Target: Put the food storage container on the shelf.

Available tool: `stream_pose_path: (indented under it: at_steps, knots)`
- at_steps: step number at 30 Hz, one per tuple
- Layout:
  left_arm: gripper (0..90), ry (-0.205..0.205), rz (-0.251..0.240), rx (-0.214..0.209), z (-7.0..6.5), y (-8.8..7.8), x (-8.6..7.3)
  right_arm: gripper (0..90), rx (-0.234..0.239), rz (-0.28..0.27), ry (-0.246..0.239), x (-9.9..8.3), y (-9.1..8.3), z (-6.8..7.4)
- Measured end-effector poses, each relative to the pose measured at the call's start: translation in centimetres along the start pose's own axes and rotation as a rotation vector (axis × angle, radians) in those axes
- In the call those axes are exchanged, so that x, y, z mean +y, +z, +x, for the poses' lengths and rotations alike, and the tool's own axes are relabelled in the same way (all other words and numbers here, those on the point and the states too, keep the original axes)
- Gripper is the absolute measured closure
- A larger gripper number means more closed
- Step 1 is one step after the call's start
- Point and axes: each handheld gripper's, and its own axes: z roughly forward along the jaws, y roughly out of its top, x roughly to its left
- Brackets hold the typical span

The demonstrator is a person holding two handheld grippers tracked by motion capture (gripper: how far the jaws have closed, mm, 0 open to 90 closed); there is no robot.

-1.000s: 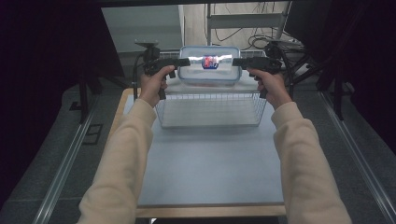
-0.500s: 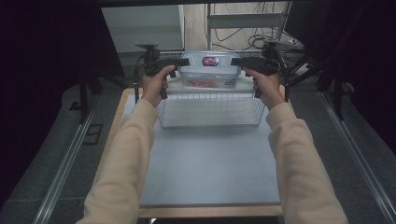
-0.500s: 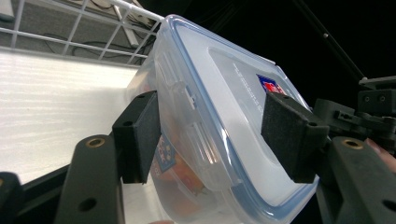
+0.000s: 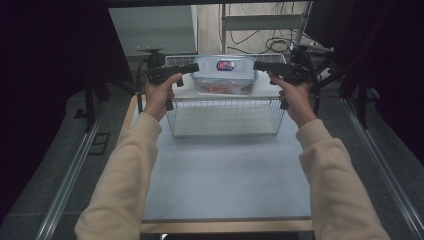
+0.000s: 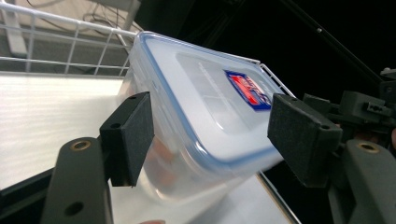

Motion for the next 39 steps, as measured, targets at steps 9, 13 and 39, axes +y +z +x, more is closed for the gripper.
stream_pose_path:
  at_steps: [9,13,39]
  knots:
    - [29.7,0.145,0.027,-0.013,-2.6,-4.0,-3.4,21.5,0.035,0.041,-0.139,-2.7,-3.7,0.4]
    - [29.7,0.191,0.055,-0.022,-3.6,-5.3,-6.1,21.1,0.085,0.056,-0.192,-5.8,-5.8,0.5]
    - [28.7,0.259,0.285,-0.006,-1.8,-5.4,-25.2,21.4,0.077,0.253,-0.331,-25.0,-7.8,-4.4]
